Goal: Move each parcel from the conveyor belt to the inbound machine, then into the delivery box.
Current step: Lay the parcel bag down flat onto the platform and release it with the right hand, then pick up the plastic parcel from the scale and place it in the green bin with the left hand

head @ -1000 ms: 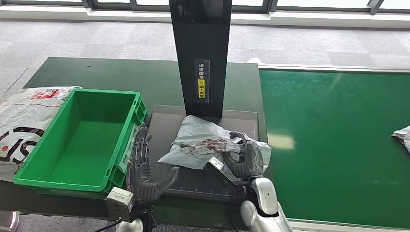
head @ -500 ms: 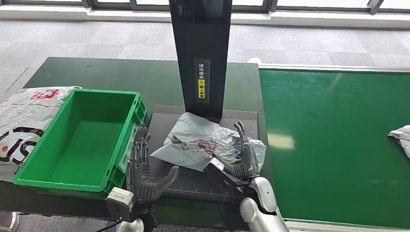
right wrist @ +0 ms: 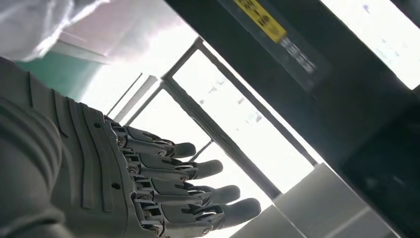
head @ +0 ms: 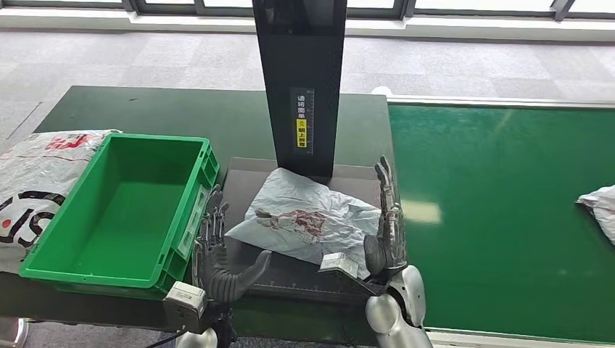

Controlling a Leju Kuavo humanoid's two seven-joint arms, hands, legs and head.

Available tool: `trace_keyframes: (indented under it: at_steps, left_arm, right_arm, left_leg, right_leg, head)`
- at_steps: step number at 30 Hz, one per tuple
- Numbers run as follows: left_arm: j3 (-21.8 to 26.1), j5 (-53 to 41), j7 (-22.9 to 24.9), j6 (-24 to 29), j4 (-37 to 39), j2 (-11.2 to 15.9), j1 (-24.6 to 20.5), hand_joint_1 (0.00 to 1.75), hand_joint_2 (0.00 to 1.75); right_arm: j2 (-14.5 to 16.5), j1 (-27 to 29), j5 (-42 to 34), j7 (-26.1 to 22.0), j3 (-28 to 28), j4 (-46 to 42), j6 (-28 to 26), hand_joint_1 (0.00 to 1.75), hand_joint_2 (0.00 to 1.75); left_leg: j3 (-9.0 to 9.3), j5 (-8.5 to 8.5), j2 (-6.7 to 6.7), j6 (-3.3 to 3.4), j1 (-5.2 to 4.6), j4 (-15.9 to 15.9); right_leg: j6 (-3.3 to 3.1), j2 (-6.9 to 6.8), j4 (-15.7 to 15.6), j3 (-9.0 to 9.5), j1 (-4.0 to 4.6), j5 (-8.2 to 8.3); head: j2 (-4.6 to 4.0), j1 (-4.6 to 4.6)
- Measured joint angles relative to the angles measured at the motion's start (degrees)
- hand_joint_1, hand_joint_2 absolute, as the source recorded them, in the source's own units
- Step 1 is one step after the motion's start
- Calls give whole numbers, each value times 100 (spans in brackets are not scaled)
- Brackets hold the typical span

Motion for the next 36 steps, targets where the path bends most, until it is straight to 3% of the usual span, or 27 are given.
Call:
trace_keyframes:
  at_steps: [8, 12, 16, 22, 28, 36]
  left_arm:
    - [0, -16, 0, 2, 51, 0, -16, 0, 175]
    - [0, -108, 2, -10, 81, -1, -33, 0, 175]
    - [-4, -677, 176, -42, 353, -17, -216, 0, 175]
    - [-17, -1436, 491, 39, 1388, -84, -960, 0, 175]
    - [-26, -1986, 961, 292, 2525, -208, -1758, 0, 175]
    - [-26, -2048, 997, 326, 3207, -254, -2087, 0, 175]
  right_arm:
    - [132, 112, -32, -107, -214, -614, 3, 0, 0]
    - [137, 143, 9, -107, -236, -830, 5, 0, 175]
    - [149, 236, 71, -112, -245, -1570, 3, 0, 175]
    - [149, 326, 115, -122, -148, -2631, 6, 0, 175]
    - [149, 310, 61, -124, -87, -2769, 14, 0, 175]
    - [149, 309, 56, -124, -81, -2769, 14, 0, 175]
  left_leg:
    - [4, 0, 7, 0, -1, 1]
    - [8, 0, 6, 0, -1, 2]
    - [8, 0, 3, 0, -1, 2]
    - [-7, 0, 3, 0, -2, 2]
    - [-27, 0, 1, 0, -1, 2]
    - [10, 1, -2, 1, -1, 2]
  right_leg:
    - [0, 4, -1, 6, -2, 1]
    - [0, 3, -1, 4, -1, 1]
    - [0, 1, -1, 4, -1, 1]
    - [-1, 1, -1, 14, -2, 3]
    - [-1, -2, 0, 28, -2, 3]
    - [-2, -2, 1, 21, -1, 3]
  head:
    - [0, -1]
    - [0, -1]
    - [0, 0]
    - [0, 2]
    - [0, 2]
    - [0, 2]
